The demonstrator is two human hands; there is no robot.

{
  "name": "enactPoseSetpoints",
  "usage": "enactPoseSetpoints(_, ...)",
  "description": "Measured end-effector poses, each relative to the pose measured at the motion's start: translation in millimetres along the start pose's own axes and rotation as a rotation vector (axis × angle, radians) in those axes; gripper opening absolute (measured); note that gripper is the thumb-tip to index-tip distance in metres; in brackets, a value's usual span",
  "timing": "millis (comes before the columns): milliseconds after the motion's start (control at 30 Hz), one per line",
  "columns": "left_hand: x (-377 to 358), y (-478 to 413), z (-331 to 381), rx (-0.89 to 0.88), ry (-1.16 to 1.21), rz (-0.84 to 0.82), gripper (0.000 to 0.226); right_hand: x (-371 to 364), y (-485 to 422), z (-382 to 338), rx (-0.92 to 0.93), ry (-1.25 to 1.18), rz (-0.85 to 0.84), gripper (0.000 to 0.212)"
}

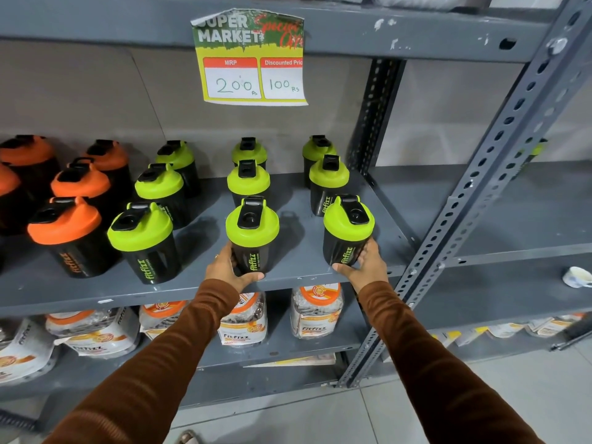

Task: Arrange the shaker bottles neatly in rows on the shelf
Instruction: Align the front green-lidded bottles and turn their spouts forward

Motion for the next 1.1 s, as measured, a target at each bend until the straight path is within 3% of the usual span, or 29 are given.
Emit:
enactPoseSetpoints(267, 0, -1, -3, -0.011, -0.008, -0.002, 0.074, -3, 1, 1, 0.017, 0.013, 0.027, 0.086)
enactPoseSetpoints(433, 2, -3, -7, -0.083, 0.044, -0.017, 0.085, 2, 21, -9, 0.019, 0.041, 0.202, 0.105)
enactPoseSetpoints(567, 6, 4, -14, -0.165, 0.268, -0.033, 0.085, -8, 68, -30, 0.216, 0.050, 0.454, 0.069)
enactPoseSetpoints(633, 18, 14, -21, -0.194, 0.313, 0.091, 0.070, -29, 82, -42, 0.358, 0.048, 0.398, 0.053)
enactPoseSetpoints(733, 53, 32, -35, -0.259, 0.212, 0.483, 0.052, -67, 88, -64, 0.431, 0.068, 0.218, 0.047)
enactPoseSetpoints(867, 96, 39, -55, -0.222, 0.127, 0.778, 0.055, -107, 74, -83, 0.300, -0.003, 0.024, 0.089)
enactPoseSetpoints(967, 124, 28, -62, -0.132, 0.164, 0.765, 0.073, -125, 65, -88, 0.205, -0.056, -0.051, 0.109)
enactPoseSetpoints(1100, 140, 3, -68, -0.037, 0.182, 0.533, 0.094, -139, 61, -85, 0.084, -0.080, -0.036, 0.113)
Point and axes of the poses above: each hand's wrist, its own y-axis away from the middle knuckle, its own x-axis out of the back of the hand, z = x × y, the point moved 6 cm from there along -y, towards the middle knuckle, and after that the axes turned 7 degrees about y, right-handed, at the moved point
